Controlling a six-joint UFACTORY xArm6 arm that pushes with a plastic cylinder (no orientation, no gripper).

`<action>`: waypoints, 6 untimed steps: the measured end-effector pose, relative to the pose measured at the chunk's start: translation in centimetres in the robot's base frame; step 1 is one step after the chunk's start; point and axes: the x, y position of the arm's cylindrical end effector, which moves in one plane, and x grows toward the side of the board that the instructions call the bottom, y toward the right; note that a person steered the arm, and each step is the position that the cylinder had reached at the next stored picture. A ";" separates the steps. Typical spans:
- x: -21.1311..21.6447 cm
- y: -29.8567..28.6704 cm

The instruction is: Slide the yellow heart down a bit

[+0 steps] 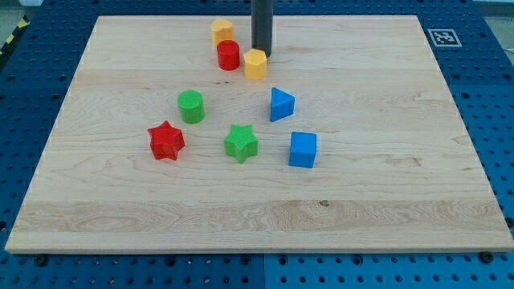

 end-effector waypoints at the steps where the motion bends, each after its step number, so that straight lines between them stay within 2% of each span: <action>1: 1.9 0.0; 2: 2.1 0.2; 3: 2.1 3.2; 4: -0.4 4.6; 5: -4.6 2.6; 6: -8.0 -2.7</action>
